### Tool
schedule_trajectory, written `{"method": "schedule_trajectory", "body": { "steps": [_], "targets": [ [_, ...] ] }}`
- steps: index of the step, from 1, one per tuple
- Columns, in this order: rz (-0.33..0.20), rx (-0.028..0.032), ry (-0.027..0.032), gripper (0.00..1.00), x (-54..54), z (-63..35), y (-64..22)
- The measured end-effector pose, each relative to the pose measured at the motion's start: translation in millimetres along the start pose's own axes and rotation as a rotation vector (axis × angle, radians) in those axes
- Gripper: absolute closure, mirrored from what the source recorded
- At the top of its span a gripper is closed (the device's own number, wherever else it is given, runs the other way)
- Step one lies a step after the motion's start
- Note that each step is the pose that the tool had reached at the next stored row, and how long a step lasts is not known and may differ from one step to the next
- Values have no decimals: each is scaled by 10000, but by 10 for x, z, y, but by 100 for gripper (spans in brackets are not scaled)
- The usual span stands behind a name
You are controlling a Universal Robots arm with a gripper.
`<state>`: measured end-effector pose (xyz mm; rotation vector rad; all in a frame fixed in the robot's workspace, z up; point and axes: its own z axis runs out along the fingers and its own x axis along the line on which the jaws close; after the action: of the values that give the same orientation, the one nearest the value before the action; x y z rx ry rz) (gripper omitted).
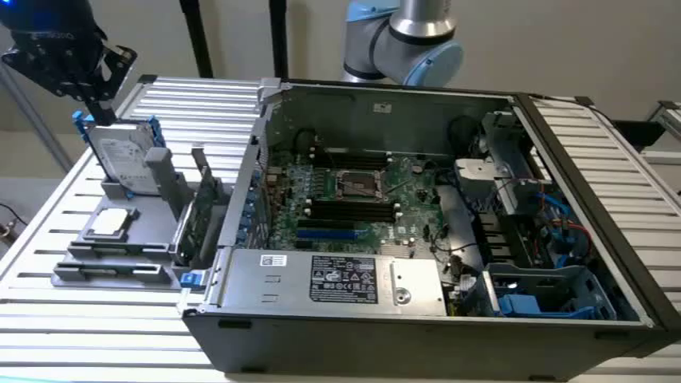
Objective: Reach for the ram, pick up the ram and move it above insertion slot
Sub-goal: 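Reach for the ram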
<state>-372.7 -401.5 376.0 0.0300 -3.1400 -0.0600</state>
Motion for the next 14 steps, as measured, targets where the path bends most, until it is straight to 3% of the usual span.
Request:
{"method": "schedule_trajectory", "body": {
  "steps": [14],
  "targets": [
    [0, 1, 2, 89, 0, -1, -7]
  ]
}}
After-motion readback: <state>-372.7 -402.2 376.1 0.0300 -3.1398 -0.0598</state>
